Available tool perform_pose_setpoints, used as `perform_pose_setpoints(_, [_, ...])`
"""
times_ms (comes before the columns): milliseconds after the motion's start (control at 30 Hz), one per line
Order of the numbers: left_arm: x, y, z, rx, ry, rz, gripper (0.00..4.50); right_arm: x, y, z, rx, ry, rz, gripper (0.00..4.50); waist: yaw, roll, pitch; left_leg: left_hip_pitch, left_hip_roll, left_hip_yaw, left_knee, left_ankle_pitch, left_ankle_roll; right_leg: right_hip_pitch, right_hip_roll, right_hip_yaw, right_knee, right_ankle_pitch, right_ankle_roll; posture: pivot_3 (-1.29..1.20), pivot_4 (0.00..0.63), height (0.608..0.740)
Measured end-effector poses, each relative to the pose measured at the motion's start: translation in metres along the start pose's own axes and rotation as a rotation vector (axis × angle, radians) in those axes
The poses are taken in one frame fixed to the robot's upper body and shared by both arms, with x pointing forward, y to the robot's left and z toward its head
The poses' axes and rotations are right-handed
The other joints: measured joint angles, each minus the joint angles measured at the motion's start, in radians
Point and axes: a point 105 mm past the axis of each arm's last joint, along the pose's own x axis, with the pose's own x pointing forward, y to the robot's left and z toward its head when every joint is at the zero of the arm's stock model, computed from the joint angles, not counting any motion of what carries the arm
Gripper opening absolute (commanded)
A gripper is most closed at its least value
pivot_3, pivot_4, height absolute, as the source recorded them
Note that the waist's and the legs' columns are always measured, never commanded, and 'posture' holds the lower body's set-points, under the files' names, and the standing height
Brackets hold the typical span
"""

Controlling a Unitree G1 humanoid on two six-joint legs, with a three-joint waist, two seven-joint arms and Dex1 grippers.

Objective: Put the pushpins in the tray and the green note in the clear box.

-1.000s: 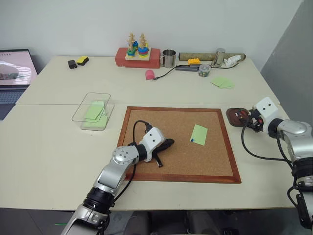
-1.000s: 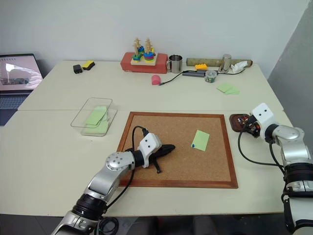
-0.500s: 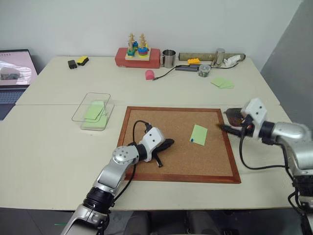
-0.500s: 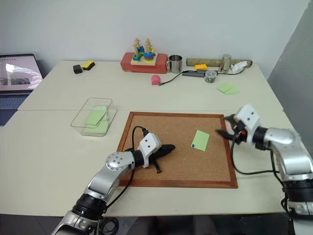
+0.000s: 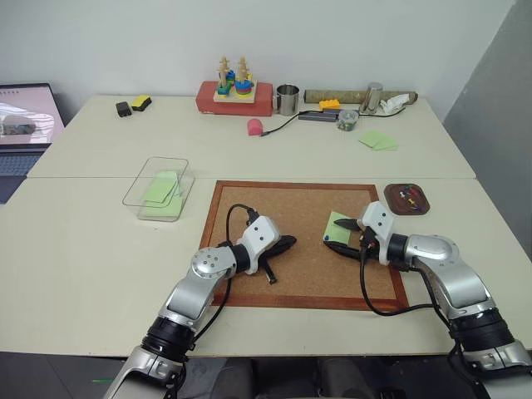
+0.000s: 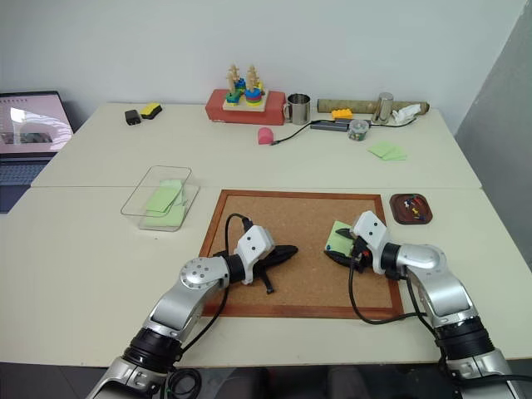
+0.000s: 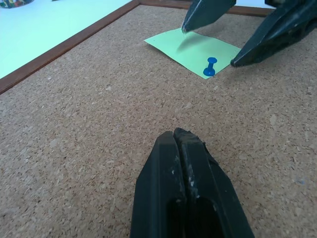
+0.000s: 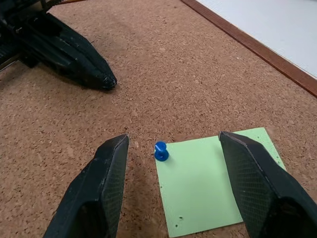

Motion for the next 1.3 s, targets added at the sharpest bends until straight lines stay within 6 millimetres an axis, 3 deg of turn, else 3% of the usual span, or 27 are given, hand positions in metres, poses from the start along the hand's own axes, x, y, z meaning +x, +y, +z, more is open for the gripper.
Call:
perform_pose_setpoints(100, [0.0,0.0,0.0,0.0,0.0,0.0,0.0,0.002,0.001,-0.005,0.003,0.008,0.001,3.02,0.0,0.0,0.0,0.0,0.0,0.0,0.0,0.0,0.0,0.0,0.0,0.0,0.0,0.0,0.0,0.0,0.15,0.74])
perform_pose_setpoints(200, [0.0,0.0,0.0,0.0,0.0,0.0,0.0,0.003,0.0,-0.008,0.013,0.01,0.002,2.61,0.0,0.0,0.0,0.0,0.0,0.0,0.0,0.0,0.0,0.0,0.0,0.0,0.0,0.0,0.0,0.0,0.15,0.74])
perform_pose_setpoints(633, [0.0,0.0,0.0,0.0,0.0,0.0,0.0,0.008,0.004,-0.009,0.026,-0.014,0.018,0.07,0.0,0.0,0.0,0.0,0.0,0.0,0.0,0.0,0.0,0.0,0.0,0.0,0.0,0.0,0.0,0.0,0.15,0.74])
perform_pose_setpoints(1033, [0.0,0.0,0.0,0.001,-0.002,0.0,0.0,0.007,0.006,-0.005,0.012,-0.02,0.027,0.02,0.0,0.0,0.0,0.0,0.0,0.0,0.0,0.0,0.0,0.0,0.0,0.0,0.0,0.0,0.0,0.0,0.15,0.74])
perform_pose_setpoints(1167, [0.0,0.0,0.0,-0.001,-0.001,0.002,0.0,0.003,0.013,0.026,-0.064,-0.113,0.062,0.02,0.0,0.0,0.0,0.0,0.0,-0.001,0.0,0.0,0.0,0.0,0.0,-0.001,0.0,-0.001,0.001,0.0,0.15,0.74])
perform_pose_setpoints(1300, [0.001,-0.001,0.0,-0.006,-0.004,0.004,0.0,-0.002,0.016,0.037,-0.116,-0.127,0.079,0.02,0.0,0.0,0.0,0.0,0.0,0.0,0.0,0.0,0.0,0.0,0.0,0.0,0.0,-0.001,0.001,0.0,0.15,0.74])
